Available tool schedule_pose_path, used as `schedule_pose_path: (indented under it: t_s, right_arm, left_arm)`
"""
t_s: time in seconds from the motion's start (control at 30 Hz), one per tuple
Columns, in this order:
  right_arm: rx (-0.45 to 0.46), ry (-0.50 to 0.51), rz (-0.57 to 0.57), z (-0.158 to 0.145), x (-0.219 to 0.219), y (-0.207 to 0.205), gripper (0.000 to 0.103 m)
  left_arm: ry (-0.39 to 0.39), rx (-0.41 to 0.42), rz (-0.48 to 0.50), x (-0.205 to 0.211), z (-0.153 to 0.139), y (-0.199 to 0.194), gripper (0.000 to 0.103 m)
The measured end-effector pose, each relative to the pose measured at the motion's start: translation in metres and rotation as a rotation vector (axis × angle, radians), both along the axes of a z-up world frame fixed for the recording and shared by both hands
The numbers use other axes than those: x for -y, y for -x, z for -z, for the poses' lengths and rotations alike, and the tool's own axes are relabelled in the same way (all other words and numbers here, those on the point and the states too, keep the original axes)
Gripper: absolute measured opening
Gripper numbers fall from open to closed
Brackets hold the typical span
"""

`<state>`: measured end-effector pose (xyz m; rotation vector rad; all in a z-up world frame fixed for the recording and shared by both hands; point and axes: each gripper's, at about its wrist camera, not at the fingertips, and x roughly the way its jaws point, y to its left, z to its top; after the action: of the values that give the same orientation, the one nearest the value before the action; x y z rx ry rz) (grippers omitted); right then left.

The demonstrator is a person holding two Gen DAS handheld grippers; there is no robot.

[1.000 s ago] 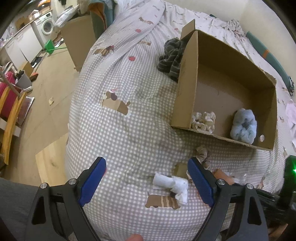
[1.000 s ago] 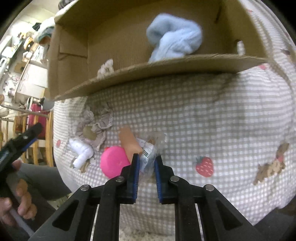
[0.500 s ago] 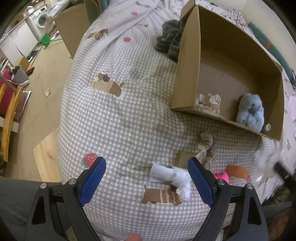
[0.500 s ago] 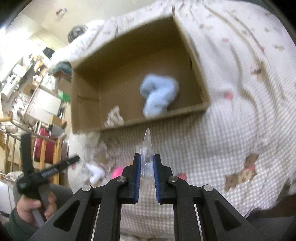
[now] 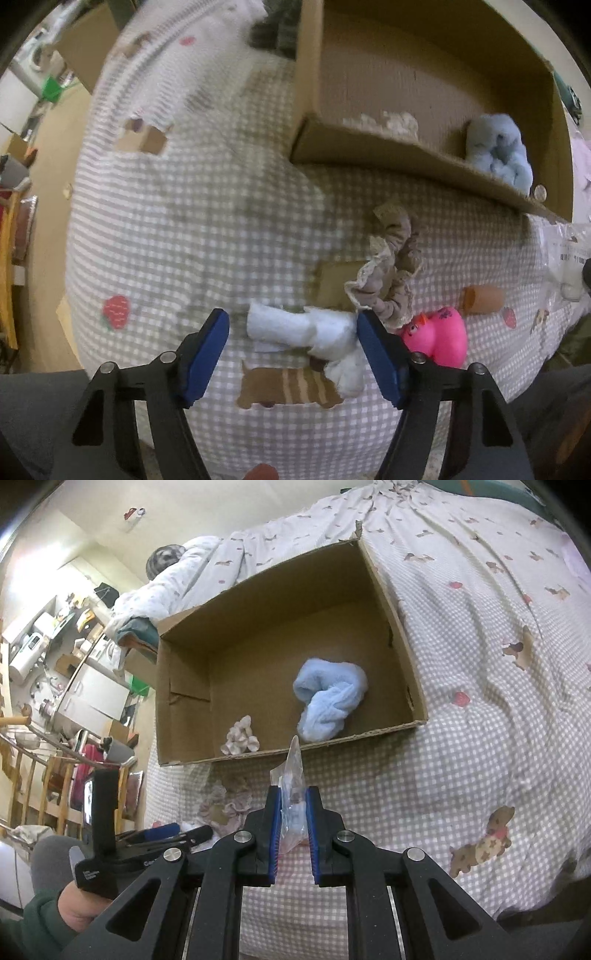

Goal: Organize soft objects
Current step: 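Grasp the clear plastic bag with the right gripper while the left gripper grasps the white sock, then carry the bag and white sock into the box and open both grippers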

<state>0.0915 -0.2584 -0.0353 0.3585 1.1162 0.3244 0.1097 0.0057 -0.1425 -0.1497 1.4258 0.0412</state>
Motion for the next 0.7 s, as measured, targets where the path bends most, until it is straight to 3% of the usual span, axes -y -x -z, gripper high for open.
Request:
schedule_pose_path:
  t_s: [0.13, 0.17, 0.2, 0.43, 0.7]
  right_arm:
    - [-0.007, 0.007, 0.002, 0.001, -0.001, 0.000, 0.015]
    - [-0.007, 0.010, 0.001, 0.001, -0.001, 0.000, 0.015]
    - [-0.007, 0.013, 0.000, 0.001, -0.001, -0.001, 0.015]
    - [-0.005, 0.021, -0.002, 0.001, -0.002, 0.001, 0.015]
    - [0.015, 0.006, 0.004, -0.004, 0.002, 0.006, 0.015]
  left_arm:
    - [0.053, -0.012, 0.020, 0.003, 0.005, -0.006, 0.046]
    - [0.062, -0.012, 0.033, 0.004, 0.004, -0.006, 0.033]
    - [0.081, -0.019, 0.047, 0.004, 0.003, -0.006, 0.029]
    - [0.108, -0.009, 0.055, -0.001, -0.016, 0.006, 0.021]
    - [0.112, 0.151, -0.045, -0.027, -0.065, 0.030, 0.021]
